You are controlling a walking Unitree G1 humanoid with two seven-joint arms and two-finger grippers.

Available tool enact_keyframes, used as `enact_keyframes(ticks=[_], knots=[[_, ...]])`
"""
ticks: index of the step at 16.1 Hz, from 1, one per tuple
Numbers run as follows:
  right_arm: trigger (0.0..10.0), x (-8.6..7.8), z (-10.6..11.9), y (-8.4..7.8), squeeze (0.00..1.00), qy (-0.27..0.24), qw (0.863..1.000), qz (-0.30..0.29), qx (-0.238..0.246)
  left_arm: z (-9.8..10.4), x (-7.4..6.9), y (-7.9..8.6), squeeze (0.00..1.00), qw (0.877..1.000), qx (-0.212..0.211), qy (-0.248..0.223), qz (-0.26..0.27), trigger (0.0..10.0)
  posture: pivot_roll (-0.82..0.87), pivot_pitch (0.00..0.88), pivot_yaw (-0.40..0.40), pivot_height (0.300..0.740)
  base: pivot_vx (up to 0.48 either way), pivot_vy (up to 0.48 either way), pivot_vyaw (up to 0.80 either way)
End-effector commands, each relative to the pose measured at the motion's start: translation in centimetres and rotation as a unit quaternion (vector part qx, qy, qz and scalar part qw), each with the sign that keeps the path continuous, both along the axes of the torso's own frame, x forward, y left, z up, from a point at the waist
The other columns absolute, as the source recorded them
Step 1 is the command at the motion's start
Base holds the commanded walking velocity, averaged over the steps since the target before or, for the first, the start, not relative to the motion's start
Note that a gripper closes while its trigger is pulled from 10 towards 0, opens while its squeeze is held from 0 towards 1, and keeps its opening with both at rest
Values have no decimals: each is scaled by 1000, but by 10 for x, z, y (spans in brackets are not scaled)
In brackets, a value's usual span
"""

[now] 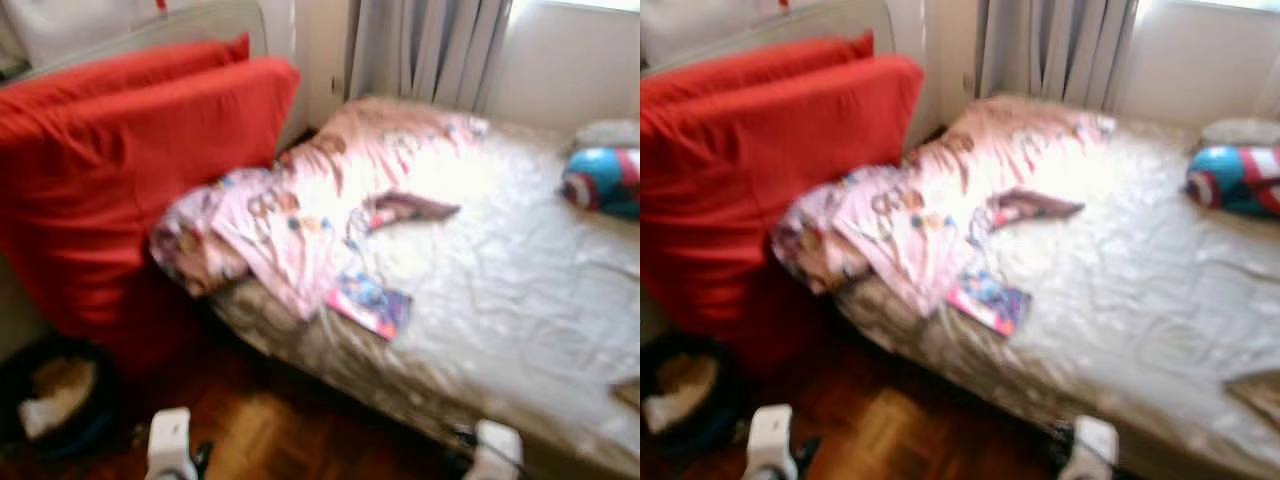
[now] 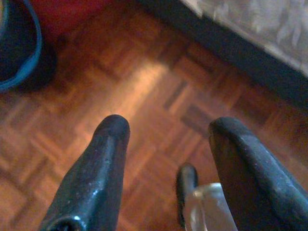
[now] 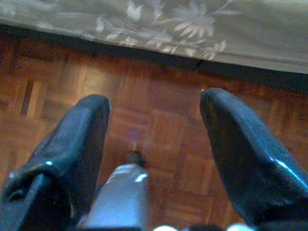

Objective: Clean up the room

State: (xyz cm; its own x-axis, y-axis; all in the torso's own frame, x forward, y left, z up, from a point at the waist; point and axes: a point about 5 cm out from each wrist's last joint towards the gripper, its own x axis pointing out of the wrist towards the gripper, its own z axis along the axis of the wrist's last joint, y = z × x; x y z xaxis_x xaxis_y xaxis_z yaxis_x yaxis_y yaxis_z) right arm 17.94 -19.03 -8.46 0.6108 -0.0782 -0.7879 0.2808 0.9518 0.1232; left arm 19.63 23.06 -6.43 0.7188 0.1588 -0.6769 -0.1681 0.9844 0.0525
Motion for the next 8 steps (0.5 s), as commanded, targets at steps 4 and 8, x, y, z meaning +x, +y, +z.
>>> enact_keyframes(ticks=[4, 8], knots=[[10000, 4, 2, -2, 0, 4, 1000, 6, -9, 0, 3, -4, 0, 1000, 2, 2, -10, 10000, 54, 17, -13, 740, 0, -343, 0], [10000, 6, 5, -16, 0, -3, 1000, -4, -14, 1, 4, -3, 0, 1000, 2, 1, -10, 10000, 52, 37, -13, 740, 0, -345, 0]])
